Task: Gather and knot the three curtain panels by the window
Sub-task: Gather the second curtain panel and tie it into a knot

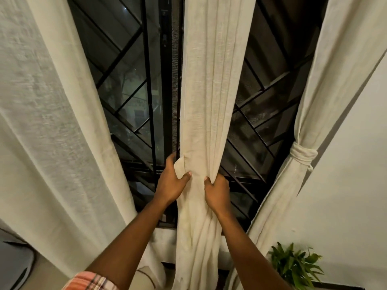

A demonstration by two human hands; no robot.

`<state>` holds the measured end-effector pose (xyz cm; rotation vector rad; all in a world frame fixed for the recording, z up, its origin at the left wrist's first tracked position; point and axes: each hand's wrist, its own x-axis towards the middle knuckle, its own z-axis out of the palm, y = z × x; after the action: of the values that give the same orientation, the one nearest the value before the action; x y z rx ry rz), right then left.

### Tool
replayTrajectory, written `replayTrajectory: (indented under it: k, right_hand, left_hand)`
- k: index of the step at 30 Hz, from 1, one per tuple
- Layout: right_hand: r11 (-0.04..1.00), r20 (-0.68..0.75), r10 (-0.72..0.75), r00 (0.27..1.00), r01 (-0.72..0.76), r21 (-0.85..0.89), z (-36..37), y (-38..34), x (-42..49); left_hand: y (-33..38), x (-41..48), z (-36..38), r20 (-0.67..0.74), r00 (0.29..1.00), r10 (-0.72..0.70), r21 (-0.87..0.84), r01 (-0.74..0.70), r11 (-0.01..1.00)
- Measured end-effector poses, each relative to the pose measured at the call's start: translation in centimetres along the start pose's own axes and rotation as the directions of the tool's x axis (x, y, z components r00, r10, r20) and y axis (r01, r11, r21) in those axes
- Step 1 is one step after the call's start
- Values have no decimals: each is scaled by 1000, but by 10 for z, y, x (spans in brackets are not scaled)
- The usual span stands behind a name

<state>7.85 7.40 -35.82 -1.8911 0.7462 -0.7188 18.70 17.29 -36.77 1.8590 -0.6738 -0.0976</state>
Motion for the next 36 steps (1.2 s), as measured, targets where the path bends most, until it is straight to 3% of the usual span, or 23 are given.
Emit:
replayTrajectory:
  k: [3, 6, 11, 14, 19, 23, 28, 36]
  right_hand:
    - [999, -8, 17, 1000, -18, -28, 0, 2, 2]
    - [996, -68, 5, 998, -11, -92, -4, 2, 3]
    - [943, -142, -82, 986, 30, -332, -3, -1, 8]
    - [956, -74, -69, 995, 45, -289, 1, -5, 9]
    - [999, 151, 22, 988, -28, 35, 4, -1, 13]
    - [962, 303, -45, 952, -40, 269, -4, 8, 8]
    - [966, 299, -95, 950, 16, 257, -3, 18, 10]
    - [976, 354, -91, 931, 13, 218, -12, 27, 20]
  left_hand:
    - [0, -2, 2, -21, 1000, 21, 19, -20, 1000]
    - [2, -11, -2, -6, 998, -60, -138, 59, 989]
    - [4, -29, 1, 153, 976, -155, -347, 200, 916]
    - [5, -38, 15, 273, 945, -177, -369, 273, 888]
    - [12, -33, 28, 354, 922, -156, -265, 259, 929]
    - [17, -26, 29, 343, 927, -151, -188, 226, 956]
    - [15, -20, 31, 257, 964, -71, 110, 44, 993]
    - [8, -14, 32, 143, 989, -28, 418, -35, 908]
